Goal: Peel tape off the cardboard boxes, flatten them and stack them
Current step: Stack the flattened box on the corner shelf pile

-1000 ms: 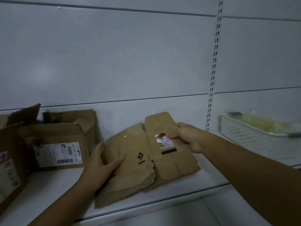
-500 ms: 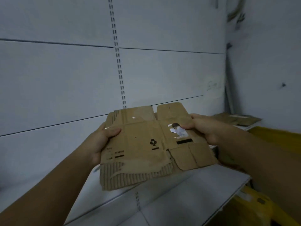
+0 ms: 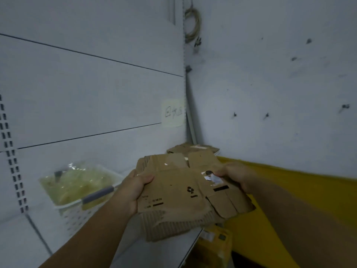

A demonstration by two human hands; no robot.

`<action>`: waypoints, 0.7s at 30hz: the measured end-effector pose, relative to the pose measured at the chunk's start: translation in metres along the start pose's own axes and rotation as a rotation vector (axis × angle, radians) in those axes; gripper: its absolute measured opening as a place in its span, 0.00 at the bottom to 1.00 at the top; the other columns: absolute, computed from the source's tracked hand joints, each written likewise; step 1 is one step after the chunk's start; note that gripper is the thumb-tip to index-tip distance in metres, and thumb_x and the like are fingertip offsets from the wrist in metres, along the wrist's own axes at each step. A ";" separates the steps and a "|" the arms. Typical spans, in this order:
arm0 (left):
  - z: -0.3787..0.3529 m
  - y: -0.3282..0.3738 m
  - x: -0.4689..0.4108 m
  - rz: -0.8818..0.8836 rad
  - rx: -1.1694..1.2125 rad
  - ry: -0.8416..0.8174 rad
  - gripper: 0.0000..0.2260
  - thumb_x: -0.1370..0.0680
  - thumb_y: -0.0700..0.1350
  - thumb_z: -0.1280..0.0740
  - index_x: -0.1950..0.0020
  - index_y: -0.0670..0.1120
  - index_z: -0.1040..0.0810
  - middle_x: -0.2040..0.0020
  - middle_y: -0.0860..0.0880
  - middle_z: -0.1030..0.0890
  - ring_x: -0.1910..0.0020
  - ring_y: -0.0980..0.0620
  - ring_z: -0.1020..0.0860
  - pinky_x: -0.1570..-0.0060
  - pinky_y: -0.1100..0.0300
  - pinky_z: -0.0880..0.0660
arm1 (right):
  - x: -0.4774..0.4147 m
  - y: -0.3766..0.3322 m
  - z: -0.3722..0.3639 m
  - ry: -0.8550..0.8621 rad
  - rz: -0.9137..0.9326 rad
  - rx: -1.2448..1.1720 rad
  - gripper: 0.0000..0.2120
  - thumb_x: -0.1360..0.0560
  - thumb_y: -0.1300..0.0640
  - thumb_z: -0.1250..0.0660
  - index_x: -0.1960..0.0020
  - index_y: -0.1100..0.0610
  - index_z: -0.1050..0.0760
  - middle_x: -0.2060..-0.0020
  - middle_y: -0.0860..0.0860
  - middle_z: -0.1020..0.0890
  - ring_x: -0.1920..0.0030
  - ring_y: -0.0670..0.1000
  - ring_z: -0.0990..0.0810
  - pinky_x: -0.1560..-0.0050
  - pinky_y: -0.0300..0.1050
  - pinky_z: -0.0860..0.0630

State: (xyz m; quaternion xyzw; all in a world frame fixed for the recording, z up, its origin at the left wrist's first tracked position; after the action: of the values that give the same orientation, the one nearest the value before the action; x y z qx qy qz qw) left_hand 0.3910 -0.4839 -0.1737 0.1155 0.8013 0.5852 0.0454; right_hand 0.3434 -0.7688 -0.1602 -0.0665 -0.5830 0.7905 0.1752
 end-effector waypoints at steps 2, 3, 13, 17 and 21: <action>-0.009 -0.014 -0.027 0.034 0.043 -0.028 0.16 0.23 0.38 0.36 0.36 0.47 0.27 0.45 0.38 0.20 0.48 0.36 0.20 0.53 0.40 0.22 | -0.017 0.009 0.011 0.033 -0.056 0.034 0.17 0.31 0.50 0.26 0.49 0.62 0.20 0.47 0.59 0.18 0.49 0.58 0.19 0.49 0.51 0.22; -0.012 -0.020 -0.041 0.052 0.056 -0.036 0.16 0.23 0.38 0.35 0.36 0.47 0.27 0.45 0.38 0.20 0.48 0.36 0.20 0.52 0.40 0.22 | -0.024 0.010 0.015 0.034 -0.066 0.046 0.16 0.30 0.49 0.26 0.51 0.61 0.20 0.47 0.58 0.18 0.49 0.57 0.19 0.52 0.48 0.22; -0.085 -0.072 -0.156 0.176 0.012 -0.127 0.18 0.24 0.41 0.33 0.34 0.44 0.28 0.45 0.39 0.20 0.50 0.38 0.20 0.57 0.48 0.22 | -0.087 0.043 0.079 0.055 -0.115 0.132 0.17 0.25 0.49 0.32 0.40 0.56 0.25 0.47 0.56 0.18 0.51 0.59 0.17 0.47 0.57 0.21; -0.112 -0.086 -0.188 0.273 0.009 -0.123 0.19 0.25 0.46 0.31 0.37 0.39 0.25 0.45 0.37 0.19 0.48 0.37 0.20 0.49 0.44 0.23 | -0.123 0.047 0.102 0.107 -0.023 0.103 0.15 0.25 0.50 0.31 0.41 0.55 0.24 0.48 0.55 0.19 0.52 0.58 0.18 0.47 0.58 0.22; -0.138 -0.077 -0.209 0.275 0.038 -0.135 0.13 0.22 0.45 0.36 0.45 0.36 0.22 0.56 0.38 0.16 0.54 0.40 0.19 0.56 0.48 0.24 | -0.164 0.038 0.123 0.153 0.060 0.036 0.14 0.26 0.50 0.31 0.47 0.58 0.25 0.54 0.56 0.19 0.55 0.59 0.18 0.52 0.56 0.21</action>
State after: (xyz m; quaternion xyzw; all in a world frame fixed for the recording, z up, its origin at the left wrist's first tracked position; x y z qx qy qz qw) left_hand 0.5547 -0.6835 -0.2167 0.2642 0.7839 0.5617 0.0161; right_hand 0.4500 -0.9478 -0.1740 -0.1410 -0.5512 0.7986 0.1965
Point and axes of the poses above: each hand's wrist, its own x-axis away from the middle knuckle, its own z-axis out of the back of the hand, y = z × x, the point moved 6 cm from there along -x, towards the middle knuckle
